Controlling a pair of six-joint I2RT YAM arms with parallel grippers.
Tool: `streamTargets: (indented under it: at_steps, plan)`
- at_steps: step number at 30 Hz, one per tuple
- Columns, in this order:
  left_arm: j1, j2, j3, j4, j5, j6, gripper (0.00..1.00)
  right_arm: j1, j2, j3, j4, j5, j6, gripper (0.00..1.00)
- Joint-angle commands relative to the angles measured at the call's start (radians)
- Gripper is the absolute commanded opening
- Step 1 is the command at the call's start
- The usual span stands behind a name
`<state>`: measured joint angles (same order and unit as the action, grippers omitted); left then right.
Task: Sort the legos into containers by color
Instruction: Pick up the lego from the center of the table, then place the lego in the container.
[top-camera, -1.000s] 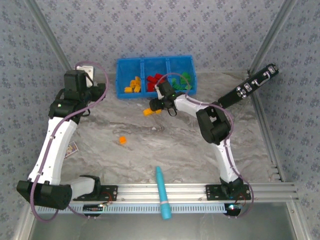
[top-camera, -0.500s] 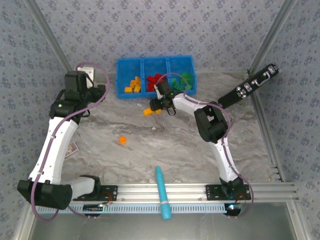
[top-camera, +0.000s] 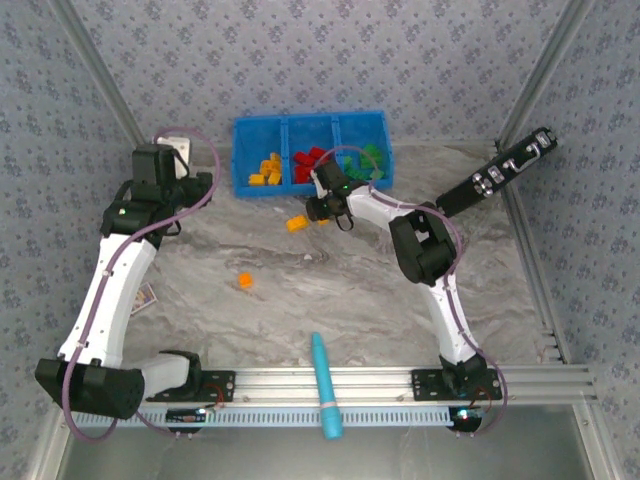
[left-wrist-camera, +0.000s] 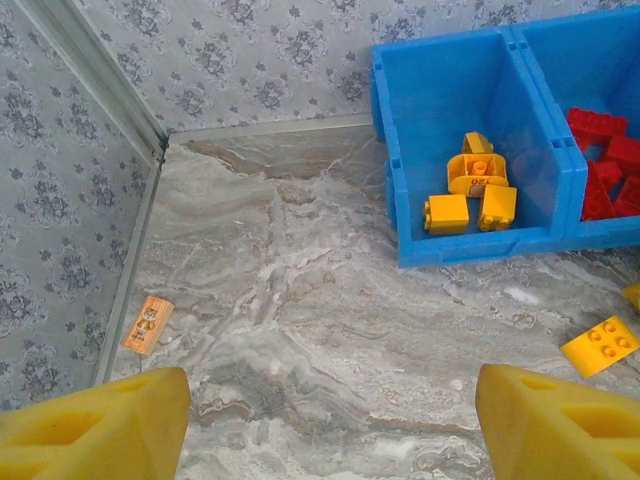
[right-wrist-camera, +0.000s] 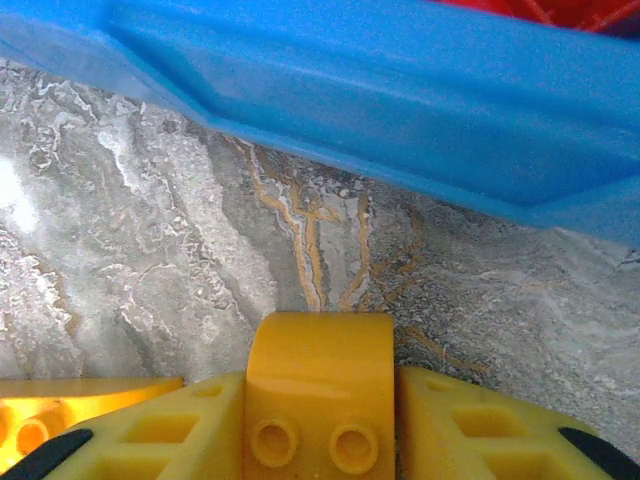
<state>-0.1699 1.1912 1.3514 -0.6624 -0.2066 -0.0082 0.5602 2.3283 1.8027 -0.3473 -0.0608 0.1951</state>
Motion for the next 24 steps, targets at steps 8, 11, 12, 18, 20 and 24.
streamTargets:
  at_steps: [8,11,12,18,20,24]
  plan:
    - [0.010,-0.077,-0.081,0.003,-0.032,0.039,0.76,-0.006,-0.168,-0.107,-0.049,0.003,-0.057,0.38]
    - [0.009,-0.115,-0.125,0.022,-0.051,0.053,0.76,-0.006,-0.236,-0.119,-0.055,-0.003,-0.053,0.38]
    - [0.010,-0.128,-0.139,0.029,-0.052,0.056,0.76,-0.006,-0.254,-0.118,-0.050,-0.016,-0.052,0.38]
    - [0.010,-0.203,-0.198,0.038,-0.088,0.074,0.78,0.000,-0.270,-0.011,0.022,-0.084,-0.054,0.38]
    - [0.010,-0.214,-0.215,0.031,-0.096,0.083,0.78,0.004,-0.238,0.056,0.059,-0.098,-0.060,0.38]
    - [0.010,-0.228,-0.233,0.011,-0.084,0.111,0.78,0.015,-0.134,0.226,0.097,-0.123,-0.081,0.37]
